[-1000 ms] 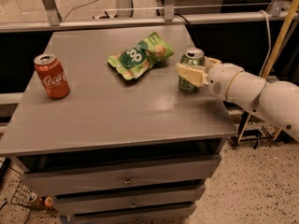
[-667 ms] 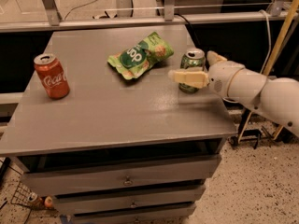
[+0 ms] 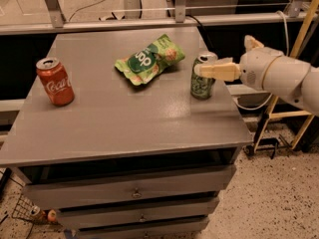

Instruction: Place green can upright

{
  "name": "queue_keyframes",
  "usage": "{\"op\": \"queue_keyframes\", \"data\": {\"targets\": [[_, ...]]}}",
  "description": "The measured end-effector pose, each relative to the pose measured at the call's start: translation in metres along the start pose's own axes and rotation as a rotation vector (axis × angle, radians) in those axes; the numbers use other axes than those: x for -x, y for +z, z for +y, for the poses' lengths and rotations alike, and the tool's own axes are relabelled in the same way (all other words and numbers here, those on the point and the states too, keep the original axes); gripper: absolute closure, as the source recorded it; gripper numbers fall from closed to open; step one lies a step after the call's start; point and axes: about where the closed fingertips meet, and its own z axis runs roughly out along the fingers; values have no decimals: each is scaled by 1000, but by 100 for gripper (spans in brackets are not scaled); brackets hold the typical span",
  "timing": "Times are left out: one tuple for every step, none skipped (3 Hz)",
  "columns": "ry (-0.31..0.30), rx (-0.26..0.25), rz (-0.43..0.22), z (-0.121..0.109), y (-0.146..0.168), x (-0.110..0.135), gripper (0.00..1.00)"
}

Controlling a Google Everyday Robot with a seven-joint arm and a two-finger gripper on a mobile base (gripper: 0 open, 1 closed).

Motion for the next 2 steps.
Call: {"op": "queue_keyframes", "data": {"targets": [[-68, 129, 9, 51, -37, -22, 0], [-97, 234, 29, 88, -63, -36, 0]]}}
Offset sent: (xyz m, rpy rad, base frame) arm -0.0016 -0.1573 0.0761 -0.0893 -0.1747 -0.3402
